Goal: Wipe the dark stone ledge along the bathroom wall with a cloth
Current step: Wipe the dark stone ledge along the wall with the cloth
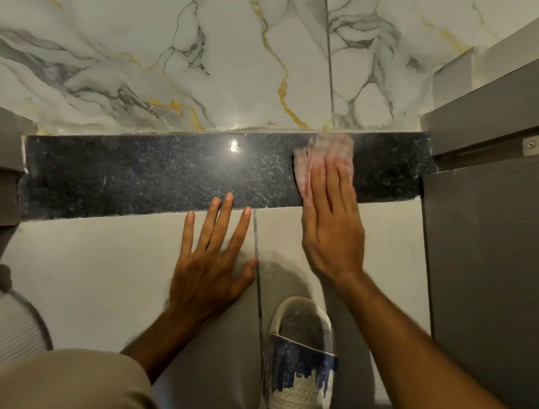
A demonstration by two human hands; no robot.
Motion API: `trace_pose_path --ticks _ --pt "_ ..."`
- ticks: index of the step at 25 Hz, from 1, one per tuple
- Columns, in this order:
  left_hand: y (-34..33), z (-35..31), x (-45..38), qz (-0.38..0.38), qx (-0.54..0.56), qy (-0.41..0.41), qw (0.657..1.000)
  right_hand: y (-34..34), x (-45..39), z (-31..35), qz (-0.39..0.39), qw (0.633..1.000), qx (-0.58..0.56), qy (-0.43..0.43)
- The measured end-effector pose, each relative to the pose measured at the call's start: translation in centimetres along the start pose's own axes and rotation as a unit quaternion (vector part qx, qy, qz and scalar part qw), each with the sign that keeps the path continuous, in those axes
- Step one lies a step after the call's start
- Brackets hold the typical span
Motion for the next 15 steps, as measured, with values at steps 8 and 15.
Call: trace_pose_path --ticks 8,15 --pt "-0.5 0.0 -0.4 -0.016 -0.004 0.0 1.0 0.8 -5.4 -0.4 -0.02 0.995 0.083 -0.043" --pt "0.9 0.2 0.0 -0.032 -0.008 0.028 0.999 -0.1 2.3 1.3 0.023 0.995 0.006 -0.092"
Point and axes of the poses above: each hand's wrist, its own x-axis away from the middle knuckle, its own y-axis out of the back of the hand, z = x × y, the point moved 8 cm from there along -x, towards the middle knuckle, and after that the axes turned 3 degrees about y, right-handed, at the moved point
